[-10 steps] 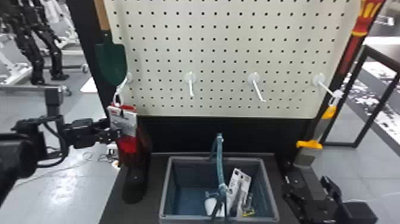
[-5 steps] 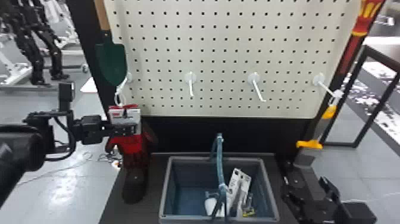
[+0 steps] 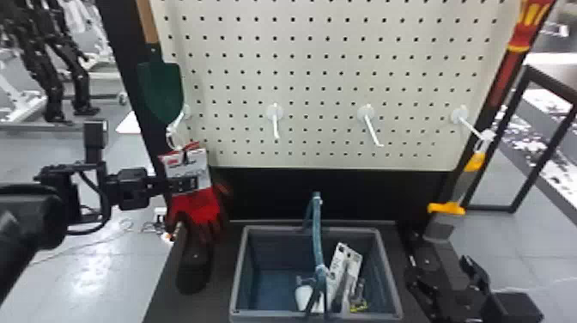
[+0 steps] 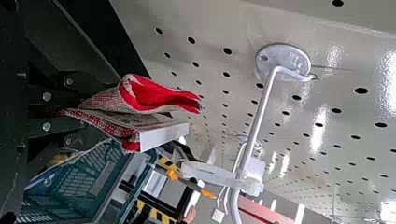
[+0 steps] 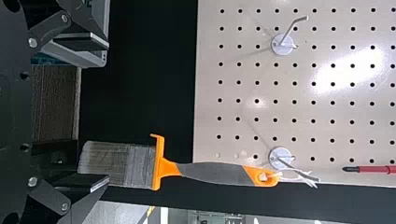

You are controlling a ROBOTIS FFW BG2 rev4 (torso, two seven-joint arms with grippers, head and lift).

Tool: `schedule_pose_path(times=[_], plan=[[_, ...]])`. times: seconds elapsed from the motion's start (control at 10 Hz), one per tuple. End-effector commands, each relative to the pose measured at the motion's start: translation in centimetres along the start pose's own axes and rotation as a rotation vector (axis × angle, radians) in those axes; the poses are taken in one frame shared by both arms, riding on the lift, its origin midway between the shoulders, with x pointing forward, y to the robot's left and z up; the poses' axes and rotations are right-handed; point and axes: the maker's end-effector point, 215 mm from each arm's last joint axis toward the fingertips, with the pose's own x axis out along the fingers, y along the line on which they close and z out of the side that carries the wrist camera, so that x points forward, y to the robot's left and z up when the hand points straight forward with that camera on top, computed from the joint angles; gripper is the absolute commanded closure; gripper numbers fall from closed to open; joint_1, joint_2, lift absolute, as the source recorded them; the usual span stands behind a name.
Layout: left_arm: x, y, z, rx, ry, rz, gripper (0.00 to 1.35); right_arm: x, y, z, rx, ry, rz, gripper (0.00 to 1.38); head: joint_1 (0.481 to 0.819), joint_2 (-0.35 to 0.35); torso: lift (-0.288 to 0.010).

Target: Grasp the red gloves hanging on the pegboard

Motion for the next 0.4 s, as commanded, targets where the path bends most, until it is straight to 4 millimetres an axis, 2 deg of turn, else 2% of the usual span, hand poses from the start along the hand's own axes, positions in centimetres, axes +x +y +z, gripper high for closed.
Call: schedule_pose_path(times=[0.0, 0.3], plan=[[0.08, -0.12, -0.23, -0.005, -0.002, -0.004, 1.22, -0.01, 0.04, 0.04, -0.002, -0.001, 0.0, 0.28, 0.549, 0.0, -0.1], [0.5, -0.34, -0.31, -0.004, -0.003, -0.01, 1.22, 0.01, 0.06, 0.11, -0.005, -0.002, 0.001, 0.28, 0.549, 0.0, -0.1]])
